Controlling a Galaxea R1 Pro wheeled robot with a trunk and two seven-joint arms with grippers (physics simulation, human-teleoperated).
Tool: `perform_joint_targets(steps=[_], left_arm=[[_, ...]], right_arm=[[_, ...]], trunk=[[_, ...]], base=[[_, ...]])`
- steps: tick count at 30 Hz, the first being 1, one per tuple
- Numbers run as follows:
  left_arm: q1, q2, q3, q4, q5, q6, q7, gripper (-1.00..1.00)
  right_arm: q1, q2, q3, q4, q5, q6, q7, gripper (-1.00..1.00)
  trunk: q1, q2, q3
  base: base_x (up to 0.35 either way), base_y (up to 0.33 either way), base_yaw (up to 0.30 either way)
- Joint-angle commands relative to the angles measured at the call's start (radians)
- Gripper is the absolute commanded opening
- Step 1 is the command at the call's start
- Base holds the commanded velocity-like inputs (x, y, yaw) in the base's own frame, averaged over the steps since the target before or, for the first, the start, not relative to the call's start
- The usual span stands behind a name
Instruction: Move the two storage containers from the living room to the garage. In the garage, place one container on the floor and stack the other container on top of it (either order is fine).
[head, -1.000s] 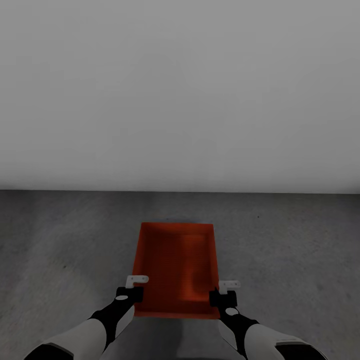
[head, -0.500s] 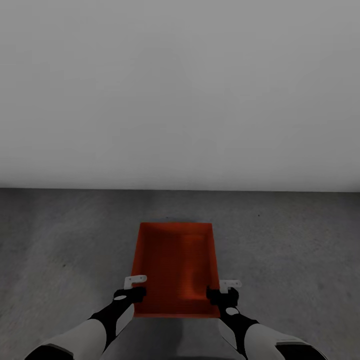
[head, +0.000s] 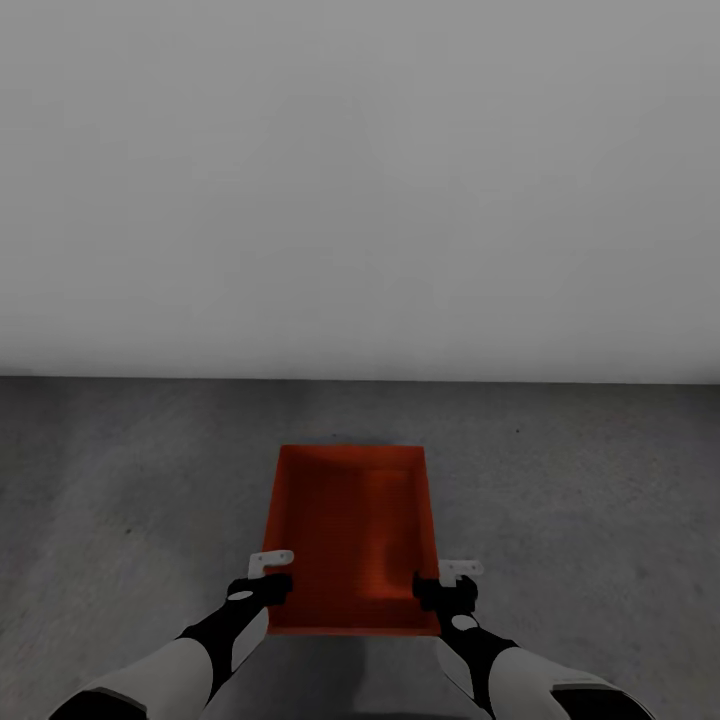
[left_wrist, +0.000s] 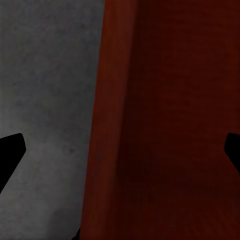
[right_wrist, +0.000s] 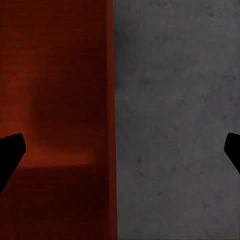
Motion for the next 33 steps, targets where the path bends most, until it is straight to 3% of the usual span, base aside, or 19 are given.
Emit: perform_joint_targets(steps=[1,6,33], left_arm=[[0.000,0.000,-0.008,0.000,0.010,-0.002,0.005,1.00],[0.000,0.000,-0.009,0.000,0.010,-0.002,0.005,1.00],[0.000,0.001,-0.008,0.000,0.009,-0.002,0.004,1.00]], right_arm=[[-0.001,0.000,-0.004,0.001,0.010,-0.001,-0.006,1.00],[-0.001,0.000,-0.004,0.001,0.010,-0.002,-0.007,1.00],[-0.001,0.001,-0.004,0.001,0.010,-0.003,-0.007,1.00]], trunk=[[0.000,0.000,-0.001],[0.000,0.000,-0.001],[-0.104,0.189,0.084]], base=[[0.000,0.000,0.000],[0.000,0.000,0.000],[0.000,0.000,0.000]])
